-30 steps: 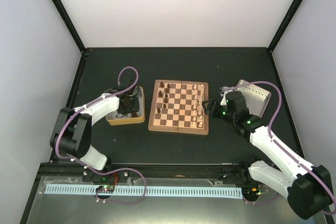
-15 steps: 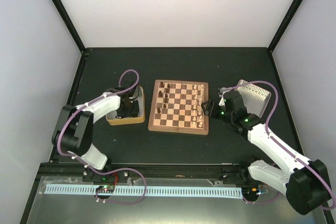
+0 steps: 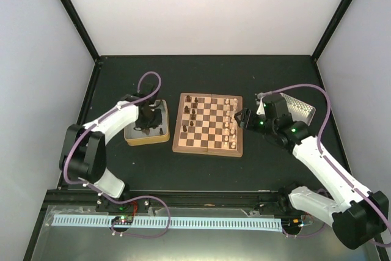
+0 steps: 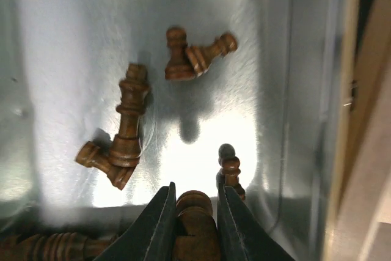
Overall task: Set up the chess pieces on the board
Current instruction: Pick up the chess piece from the storage box, then place the chess piece on the chessboard.
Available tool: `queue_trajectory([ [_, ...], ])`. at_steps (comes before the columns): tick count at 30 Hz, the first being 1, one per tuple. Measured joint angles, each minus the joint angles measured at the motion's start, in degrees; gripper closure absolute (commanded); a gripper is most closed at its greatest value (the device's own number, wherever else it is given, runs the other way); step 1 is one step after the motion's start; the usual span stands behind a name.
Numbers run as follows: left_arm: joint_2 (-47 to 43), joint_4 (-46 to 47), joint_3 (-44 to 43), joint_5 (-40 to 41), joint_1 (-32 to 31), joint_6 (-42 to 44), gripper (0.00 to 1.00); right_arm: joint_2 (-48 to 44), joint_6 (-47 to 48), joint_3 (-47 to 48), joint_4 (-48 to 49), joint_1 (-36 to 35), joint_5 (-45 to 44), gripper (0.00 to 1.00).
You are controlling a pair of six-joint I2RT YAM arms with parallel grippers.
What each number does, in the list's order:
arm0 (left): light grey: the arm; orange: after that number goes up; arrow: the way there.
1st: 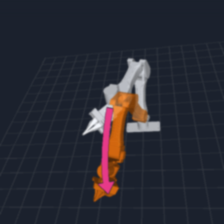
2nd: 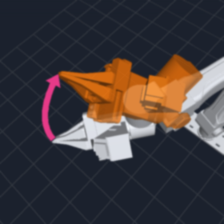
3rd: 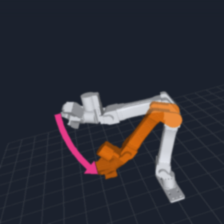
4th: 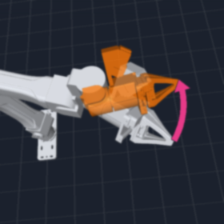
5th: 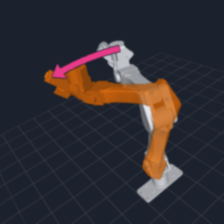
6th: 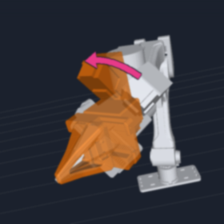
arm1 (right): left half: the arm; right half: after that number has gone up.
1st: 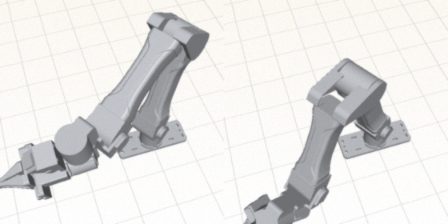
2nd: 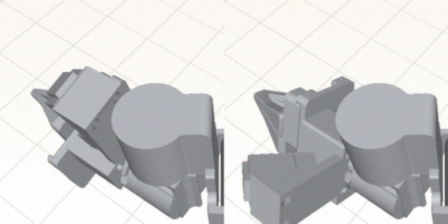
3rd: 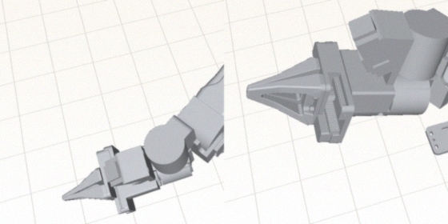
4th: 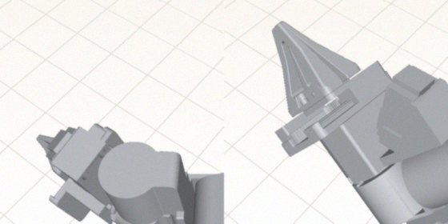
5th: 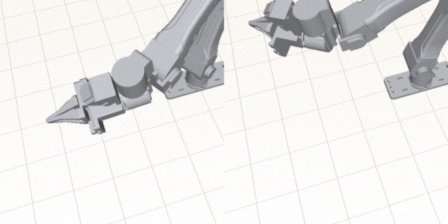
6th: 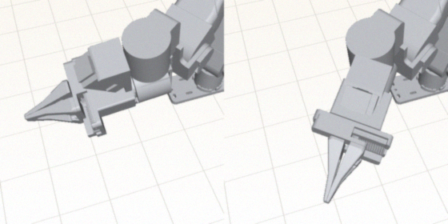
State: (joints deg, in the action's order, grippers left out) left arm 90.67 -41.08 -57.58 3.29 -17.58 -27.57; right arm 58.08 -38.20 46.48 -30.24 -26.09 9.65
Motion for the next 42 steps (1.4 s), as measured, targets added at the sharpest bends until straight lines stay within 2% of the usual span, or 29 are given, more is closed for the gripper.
queue_trajectory([
  [6,-6.1,-3.2,-4.4,1.4,0.0,0.4,0.97,1.3,1.0,5.5,-3.4,0.0,1.9,0.34],
  [13,-9.7,-4.1,-3.9,-0.2,0.0,2.6,0.95,3.3,2.1,4.1,0.5,0.0,7.1,0.34],
  [16,-13.3,-3.7,-3.1,-6.1,0.0,3.8,0.95,3.2,2.0,0.0,6.8,-0.7,10.2,0.32],
  [21,-19.1,-3.5,-2.4,-20.4,0.0,5.0,0.94,3.0,1.2,-4.7,15.7,-3.2,14.4,0.29],
  [29,-20.6,0.8,1.0,-40.4,-0.5,2.9,0.9,-0.8,5.7,-6.5,24.0,-9.5,18.5,0.27],
  [35,-20.6,5.7,3.7,-47.2,-1.7,-4.3,0.89,0.5,11.6,-7.6,26.1,-15.0,17.8,0.28],
  [42,-22.1,11.8,8.3,-52.2,-2.4,-15.0,0.89,7.9,18.9,-6.9,28.4,-21.5,17.4,0.33],
])
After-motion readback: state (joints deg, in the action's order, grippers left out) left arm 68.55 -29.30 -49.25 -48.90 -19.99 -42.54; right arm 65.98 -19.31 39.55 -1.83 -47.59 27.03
